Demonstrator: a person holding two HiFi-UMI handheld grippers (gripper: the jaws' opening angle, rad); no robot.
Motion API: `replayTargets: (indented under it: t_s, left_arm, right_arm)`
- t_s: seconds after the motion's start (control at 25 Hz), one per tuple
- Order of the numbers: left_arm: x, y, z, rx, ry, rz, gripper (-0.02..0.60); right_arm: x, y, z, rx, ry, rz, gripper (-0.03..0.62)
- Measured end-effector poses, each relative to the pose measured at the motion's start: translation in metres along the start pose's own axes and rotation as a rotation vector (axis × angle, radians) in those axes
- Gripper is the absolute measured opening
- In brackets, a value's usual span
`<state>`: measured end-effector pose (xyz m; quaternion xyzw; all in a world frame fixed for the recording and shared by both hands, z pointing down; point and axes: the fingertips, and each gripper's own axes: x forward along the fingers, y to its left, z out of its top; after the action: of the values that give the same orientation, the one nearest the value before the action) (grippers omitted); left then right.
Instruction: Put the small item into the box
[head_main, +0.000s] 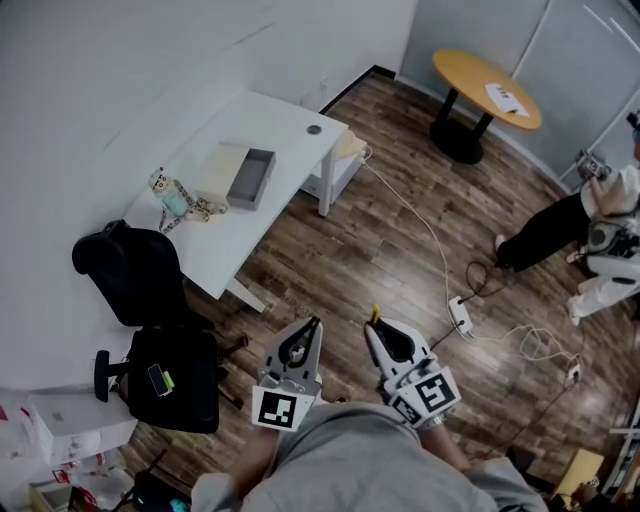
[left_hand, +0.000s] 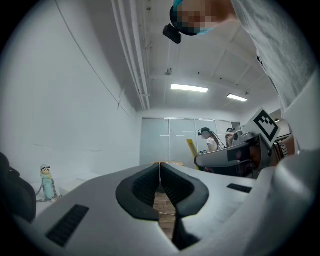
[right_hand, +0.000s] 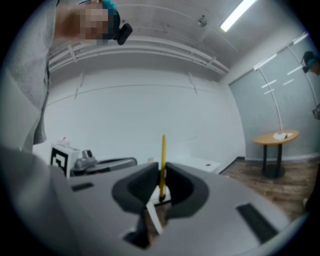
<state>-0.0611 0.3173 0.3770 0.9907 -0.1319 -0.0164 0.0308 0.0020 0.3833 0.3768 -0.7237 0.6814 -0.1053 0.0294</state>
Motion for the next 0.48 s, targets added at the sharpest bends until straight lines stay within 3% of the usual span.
replayTargets:
  t_s: [0.48]
  left_arm:
    - [0.048,0.078,0.002,-0.007,-0.002,-0.052,0.037]
  right_arm:
    - [0.084,-0.015,0.011,0.030,-0.016,-0.060,0.066]
